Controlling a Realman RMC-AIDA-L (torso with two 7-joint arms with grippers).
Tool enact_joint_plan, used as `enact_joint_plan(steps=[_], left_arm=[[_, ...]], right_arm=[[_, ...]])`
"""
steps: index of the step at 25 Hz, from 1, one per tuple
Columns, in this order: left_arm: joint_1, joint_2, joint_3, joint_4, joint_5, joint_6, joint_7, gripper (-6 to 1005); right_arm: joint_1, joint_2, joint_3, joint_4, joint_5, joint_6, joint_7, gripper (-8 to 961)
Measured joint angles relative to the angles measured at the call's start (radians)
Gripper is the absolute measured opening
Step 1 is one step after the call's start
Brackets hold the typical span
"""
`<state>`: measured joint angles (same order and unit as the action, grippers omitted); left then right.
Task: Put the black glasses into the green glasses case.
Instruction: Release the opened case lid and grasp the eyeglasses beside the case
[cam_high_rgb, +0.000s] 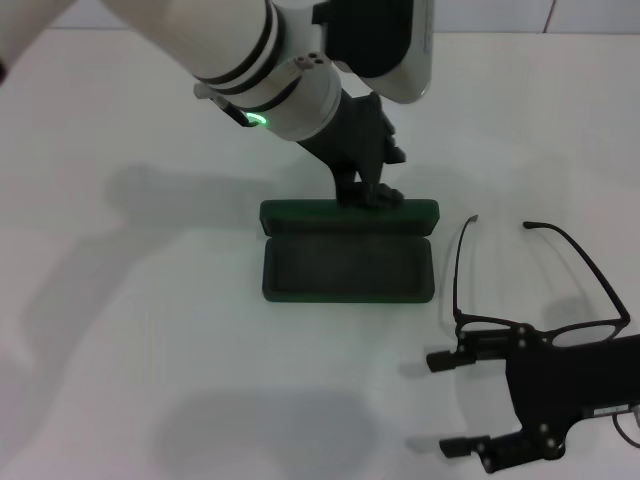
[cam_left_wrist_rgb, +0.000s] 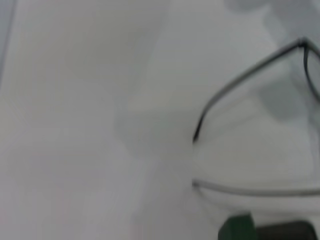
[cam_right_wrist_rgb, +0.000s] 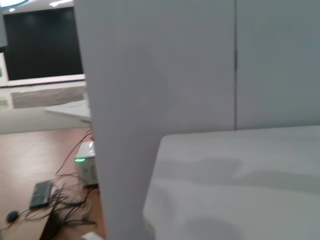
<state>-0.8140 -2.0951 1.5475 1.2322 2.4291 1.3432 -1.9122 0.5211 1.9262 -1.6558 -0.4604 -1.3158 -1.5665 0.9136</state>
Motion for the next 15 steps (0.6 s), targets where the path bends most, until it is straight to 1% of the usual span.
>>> enact_joint_plan(steps=[1,4,5,7,8,9,10,12,13,15], left_arm=[[0.019,0.000,-0.006,0.024,-0.027,-0.005,0.006,383],[0.115,0.003,-0.061,0.100,-0.211,-0.040,0.074,394],[0.167,0.003,-0.096,0.112,-0.323,-0.060,0.131,398],[0.270,0.002,-0.157,0.084,-0.580,-0.089,0.278,405],[0.310,0.002,-0.173,0.052,-0.682,-0.093,0.342,409],[0.365,0.002,-0.188,-0.011,-0.848,-0.093,0.447,421],[0.408,0.002,-0.195,-0.078,-0.986,-0.086,0.539,433],[0.481,0.002,-0.195,-0.215,-1.241,-0.050,0.734,457],[0.512,0.001,-0.193,-0.286,-1.353,-0.020,0.830,469],[0.556,0.000,-0.193,-0.415,-1.504,0.056,0.975,493]], right_arm=[[-0.006,0.002,0.013,0.000,0.000,0.000,-0.001,753],[-0.016,0.009,0.070,-0.002,0.000,0.000,-0.016,752],[-0.019,0.010,0.090,-0.003,-0.001,0.000,-0.024,752],[-0.021,0.013,0.121,-0.009,-0.001,0.000,-0.040,752],[-0.022,0.014,0.136,-0.013,0.000,-0.001,-0.043,752],[-0.024,0.016,0.147,-0.018,-0.001,-0.002,-0.044,752],[-0.027,0.017,0.159,-0.023,-0.001,-0.003,-0.044,752],[-0.027,0.018,0.170,-0.027,-0.002,-0.006,-0.045,752],[-0.025,0.018,0.171,-0.028,-0.002,-0.007,-0.047,752],[-0.020,0.018,0.171,-0.033,-0.001,-0.008,-0.050,751]])
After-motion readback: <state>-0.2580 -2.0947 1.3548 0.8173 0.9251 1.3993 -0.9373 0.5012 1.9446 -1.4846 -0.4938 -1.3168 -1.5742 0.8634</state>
